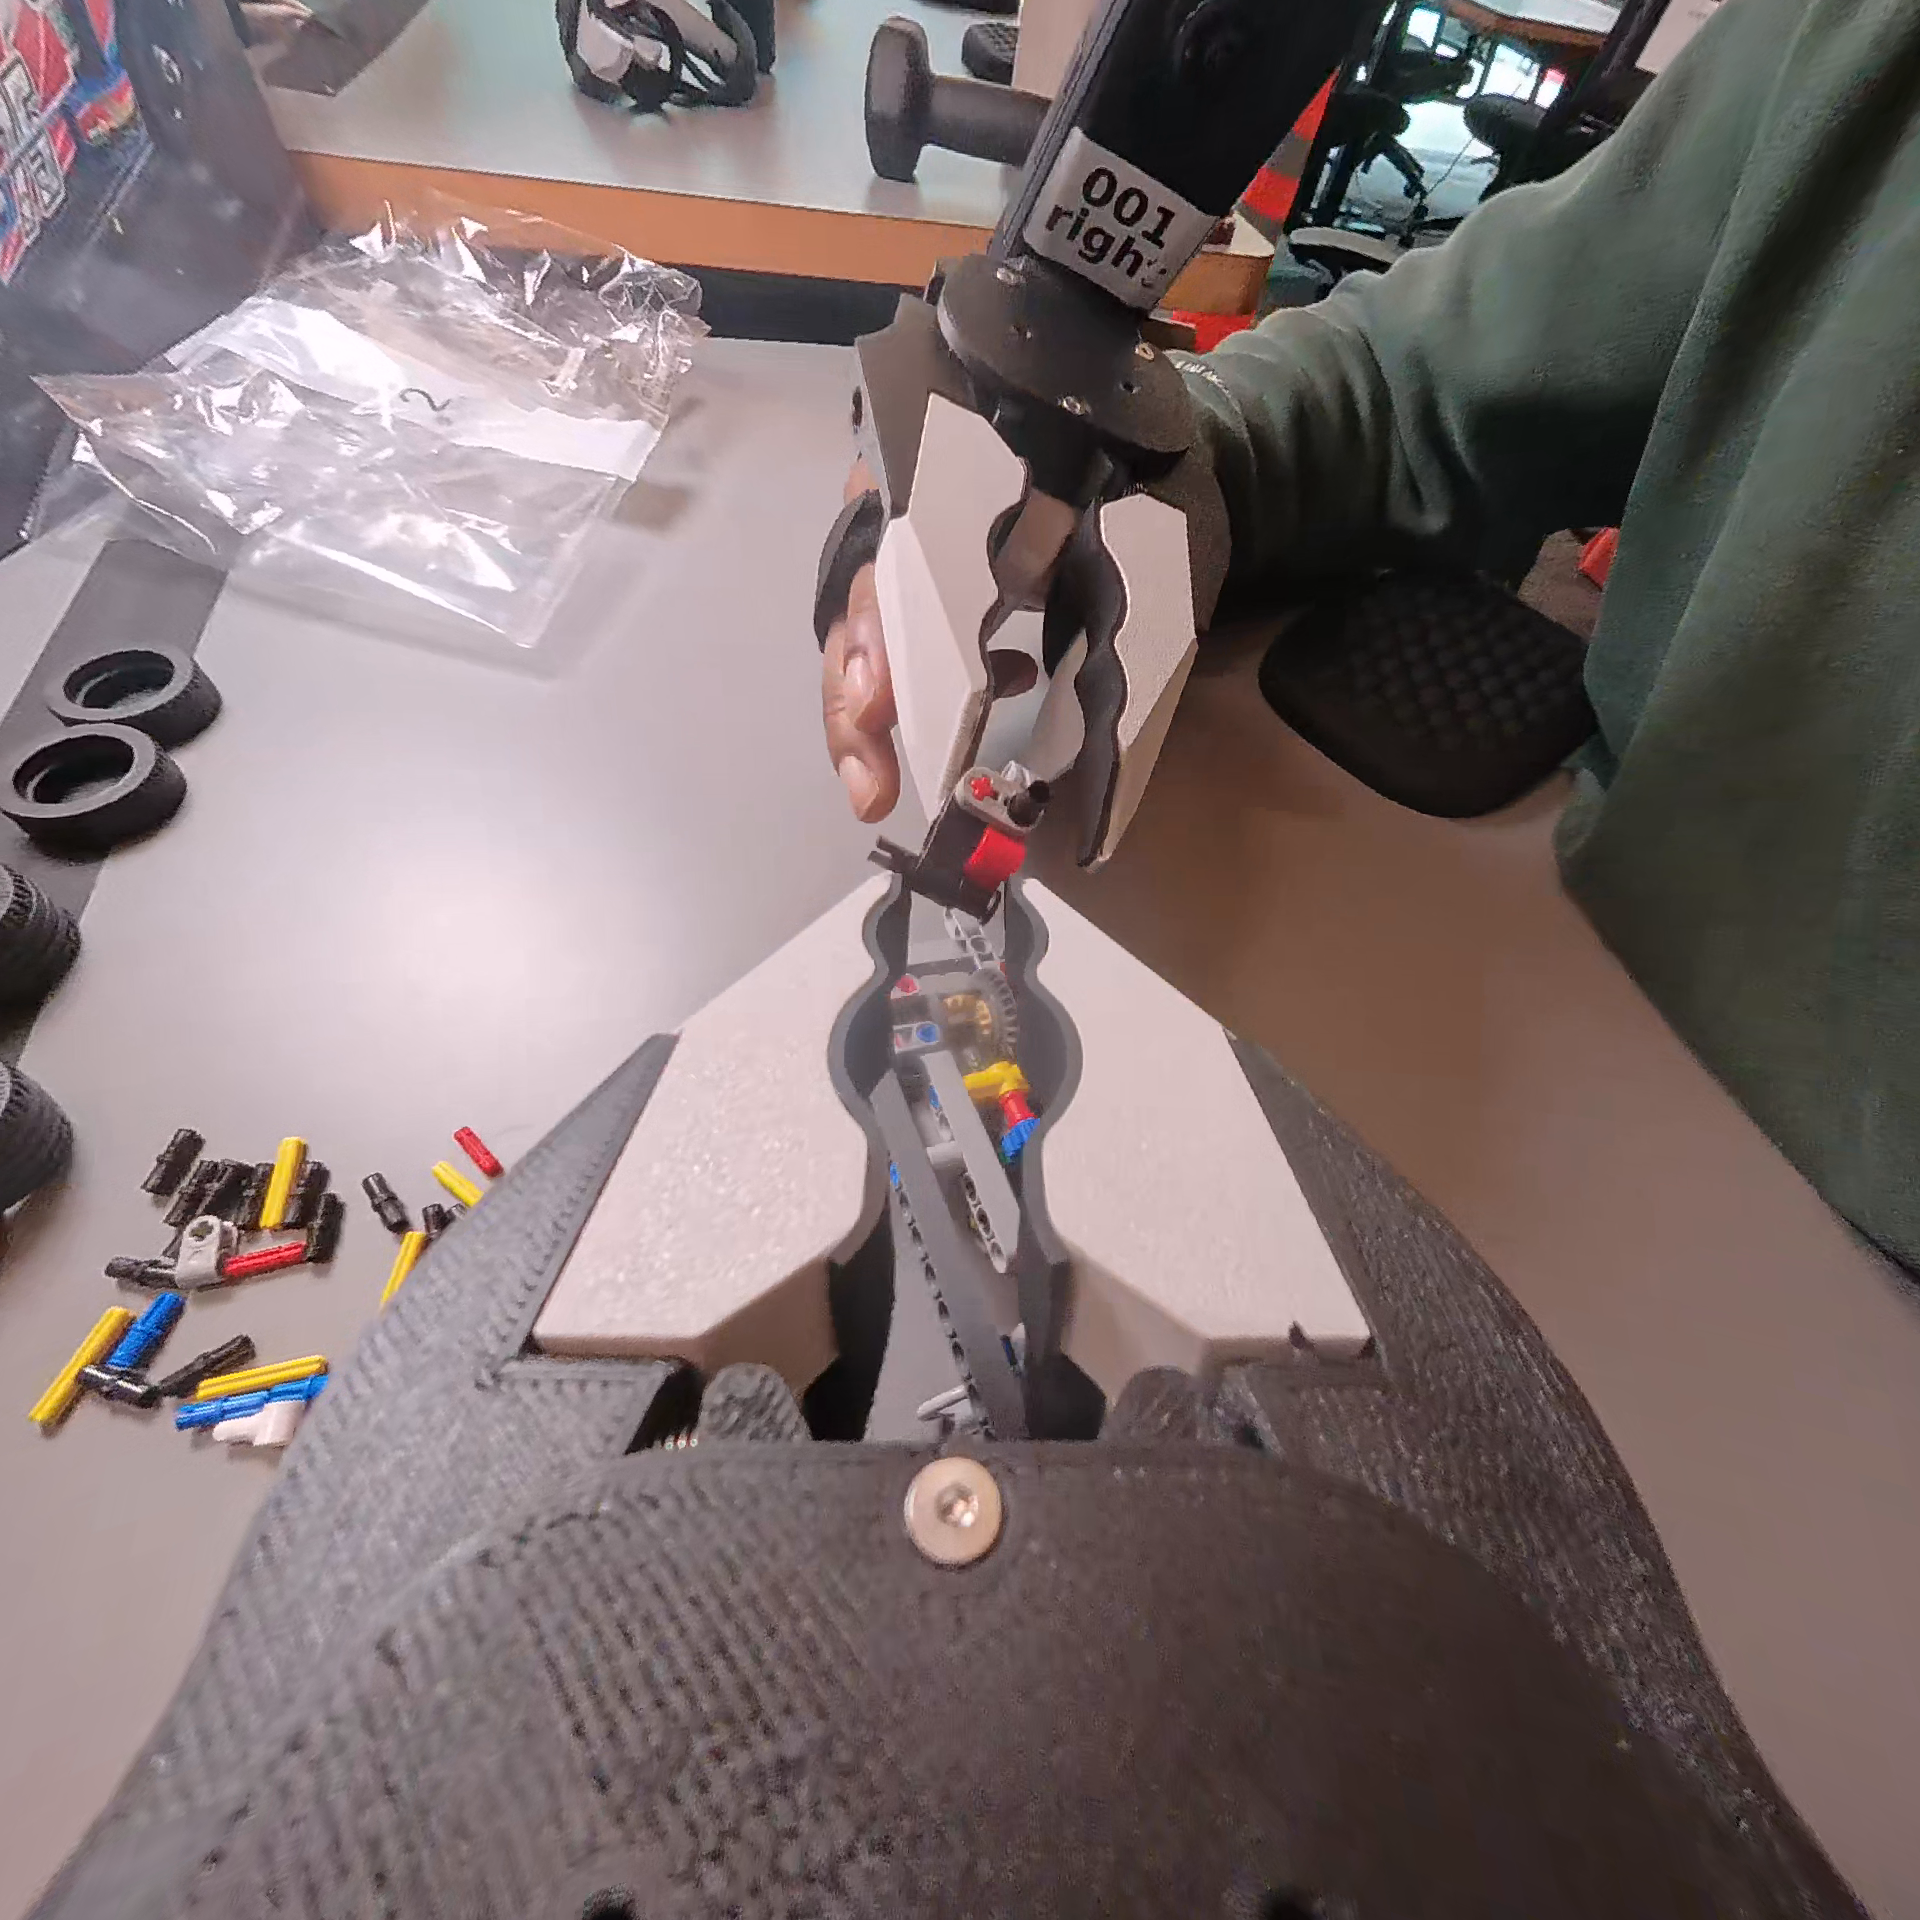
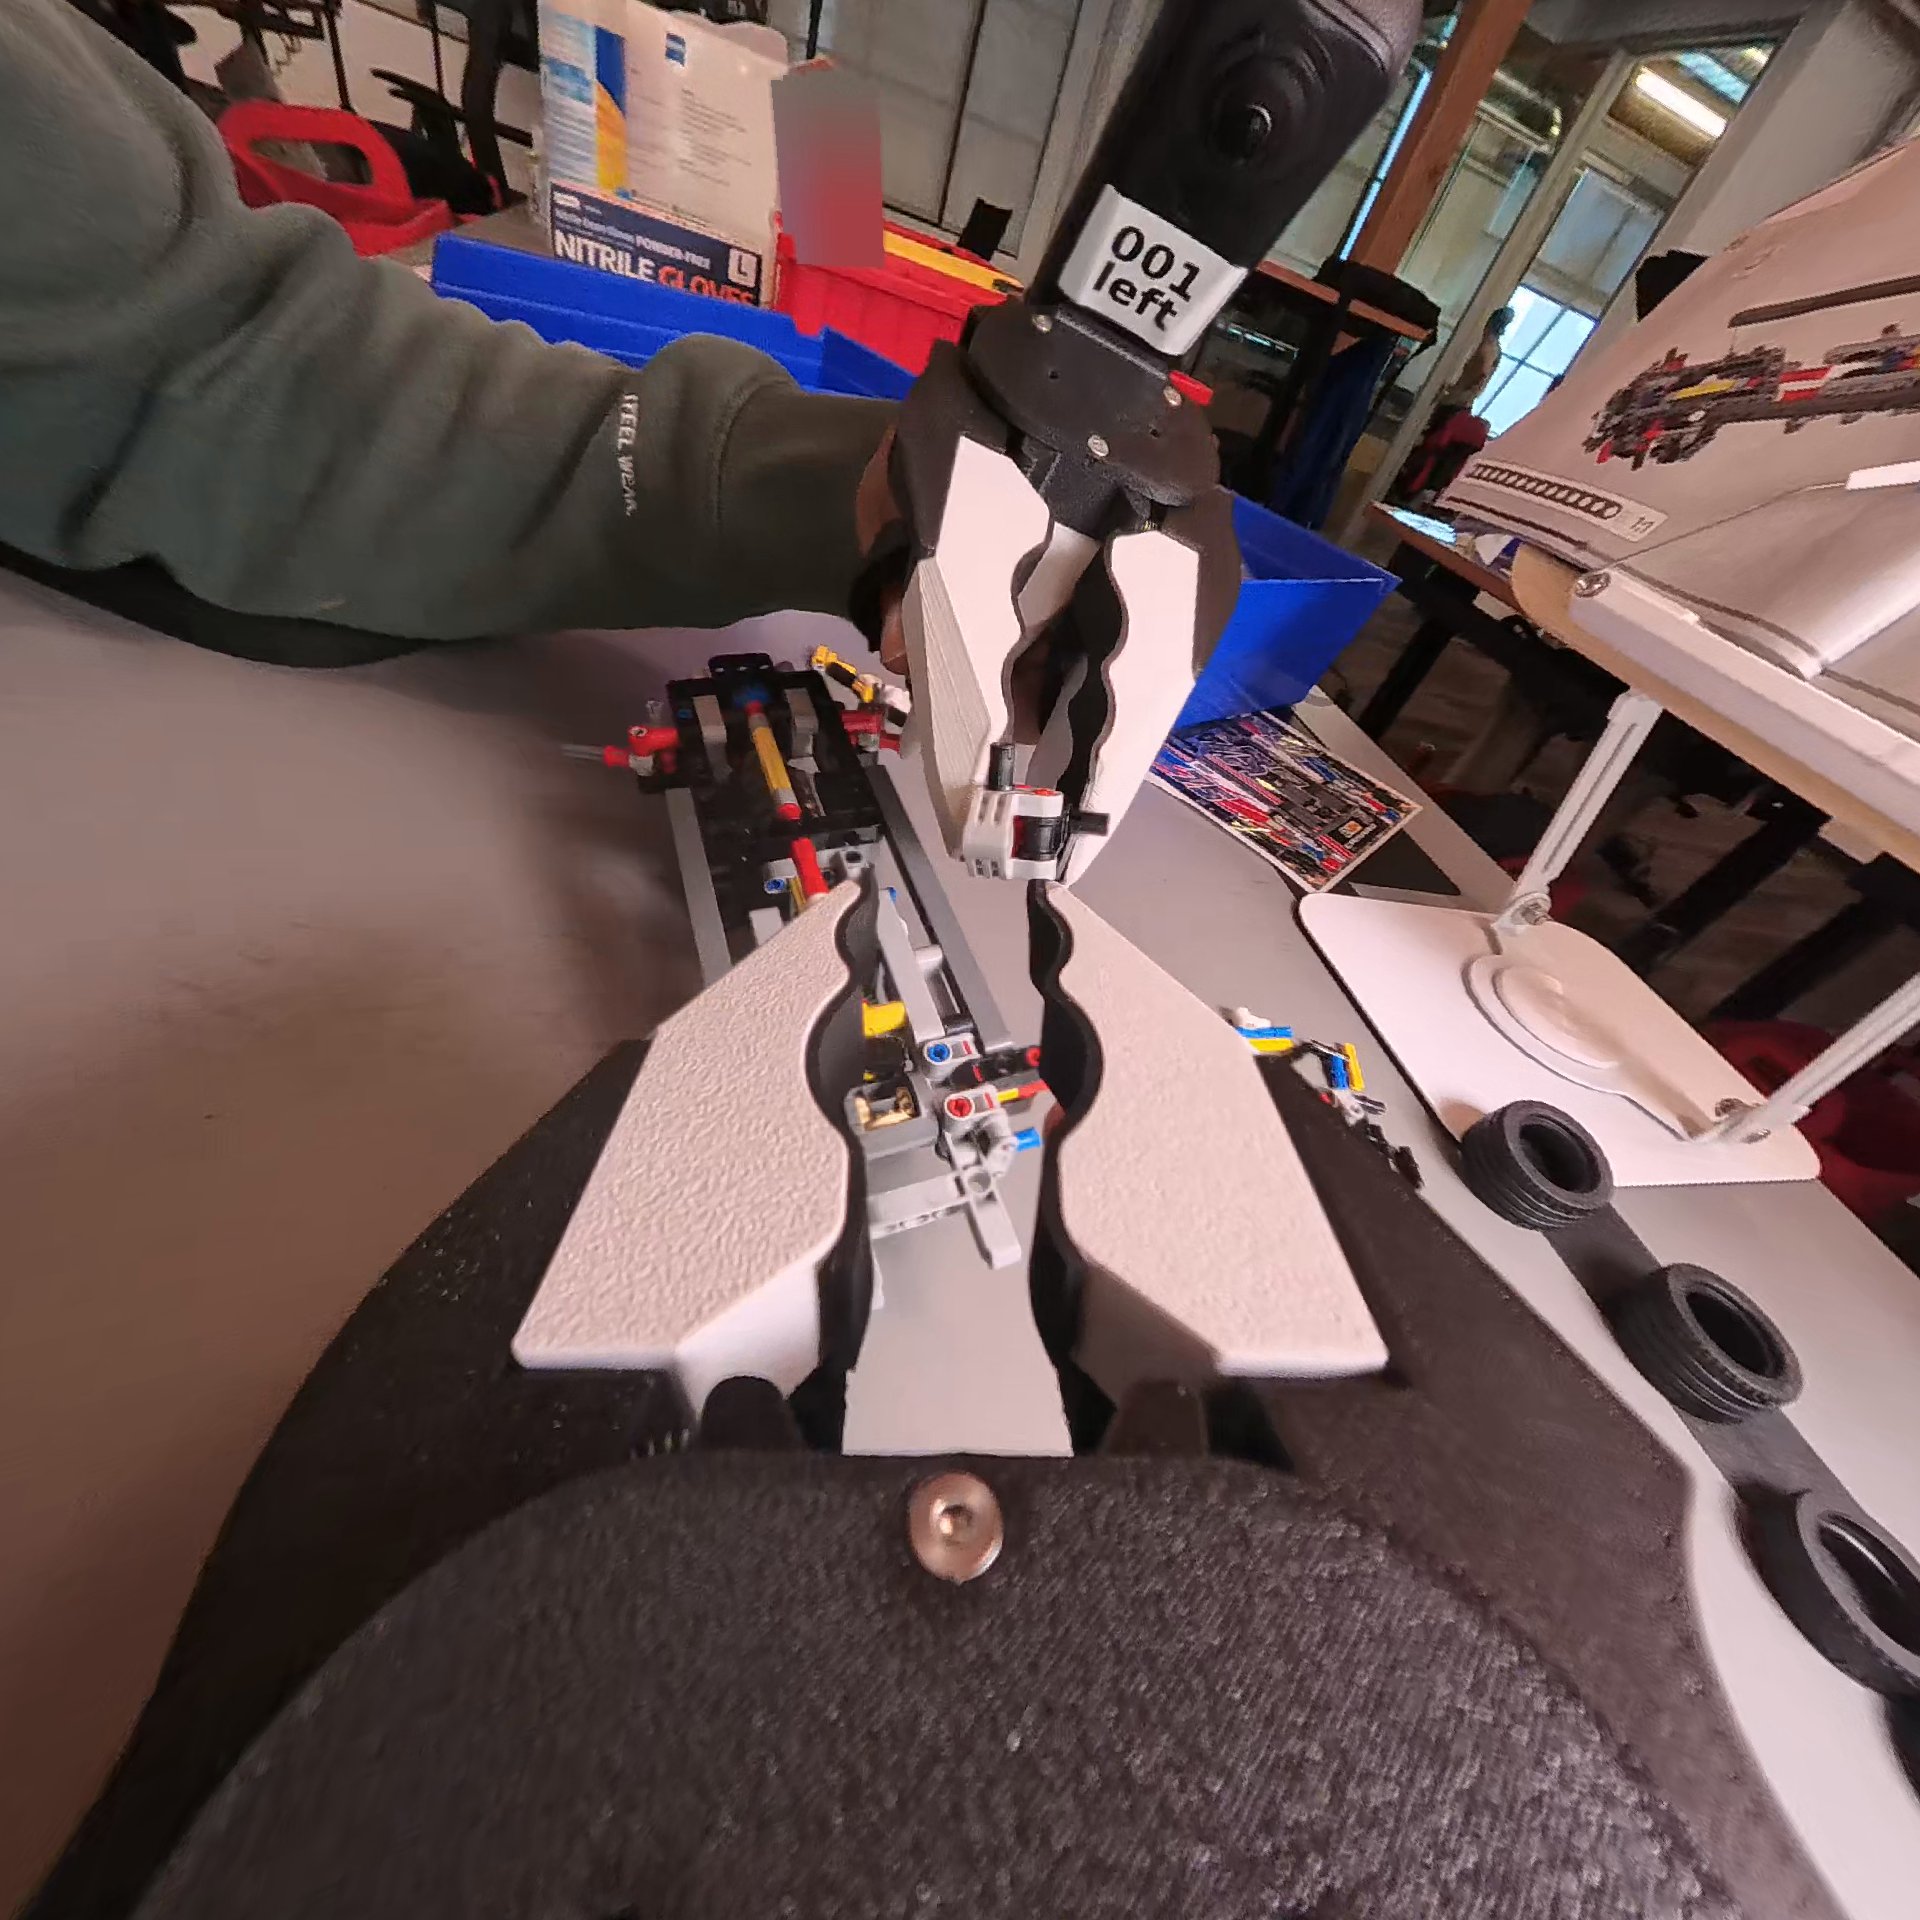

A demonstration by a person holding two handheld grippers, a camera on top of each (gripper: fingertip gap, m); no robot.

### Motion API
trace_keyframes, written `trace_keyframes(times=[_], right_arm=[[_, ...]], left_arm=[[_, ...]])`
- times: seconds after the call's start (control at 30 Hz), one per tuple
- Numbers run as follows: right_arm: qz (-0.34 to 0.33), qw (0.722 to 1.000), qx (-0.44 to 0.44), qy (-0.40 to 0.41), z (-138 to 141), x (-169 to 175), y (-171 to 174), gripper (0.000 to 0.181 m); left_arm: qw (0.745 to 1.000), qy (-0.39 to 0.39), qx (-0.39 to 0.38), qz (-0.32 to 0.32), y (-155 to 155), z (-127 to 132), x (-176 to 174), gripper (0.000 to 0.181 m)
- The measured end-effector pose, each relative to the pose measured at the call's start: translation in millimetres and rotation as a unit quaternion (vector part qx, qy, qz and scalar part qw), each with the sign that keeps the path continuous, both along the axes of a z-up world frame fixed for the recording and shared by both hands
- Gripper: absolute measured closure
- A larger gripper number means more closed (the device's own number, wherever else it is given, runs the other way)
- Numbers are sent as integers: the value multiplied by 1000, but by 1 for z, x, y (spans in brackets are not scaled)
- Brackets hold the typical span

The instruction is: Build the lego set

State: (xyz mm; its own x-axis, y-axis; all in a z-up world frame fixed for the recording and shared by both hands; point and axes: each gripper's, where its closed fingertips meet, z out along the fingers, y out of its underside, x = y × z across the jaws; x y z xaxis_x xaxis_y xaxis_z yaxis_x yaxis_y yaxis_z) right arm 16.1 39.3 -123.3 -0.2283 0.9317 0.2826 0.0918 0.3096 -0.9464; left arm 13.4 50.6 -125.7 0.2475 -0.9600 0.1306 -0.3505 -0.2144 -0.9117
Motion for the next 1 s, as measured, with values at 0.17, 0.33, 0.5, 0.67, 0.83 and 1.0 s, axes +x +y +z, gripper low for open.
trace_keyframes(times=[0.17,0.33,0.5,0.67,0.83,1.0], right_arm=[[-10,1000,19,-3,-1,-2,9,155],[15,999,36,-13,2,-5,8,150],[36,997,54,-35,-7,-7,2,159],[3,999,28,-26,-8,-10,16,163],[-78,996,-22,-24,-10,-16,42,169],[-92,995,-32,-27,-16,-19,41,169]], left_arm=[[1000,19,-10,-16,3,-4,-1,166],[998,35,-23,-45,-1,-11,6,166],[997,43,-36,-55,-3,-18,7,166],[998,36,-45,-35,9,-19,2,166],[998,42,-20,38,30,-18,-7,166],[996,57,-1,70,28,-18,-12,166]])
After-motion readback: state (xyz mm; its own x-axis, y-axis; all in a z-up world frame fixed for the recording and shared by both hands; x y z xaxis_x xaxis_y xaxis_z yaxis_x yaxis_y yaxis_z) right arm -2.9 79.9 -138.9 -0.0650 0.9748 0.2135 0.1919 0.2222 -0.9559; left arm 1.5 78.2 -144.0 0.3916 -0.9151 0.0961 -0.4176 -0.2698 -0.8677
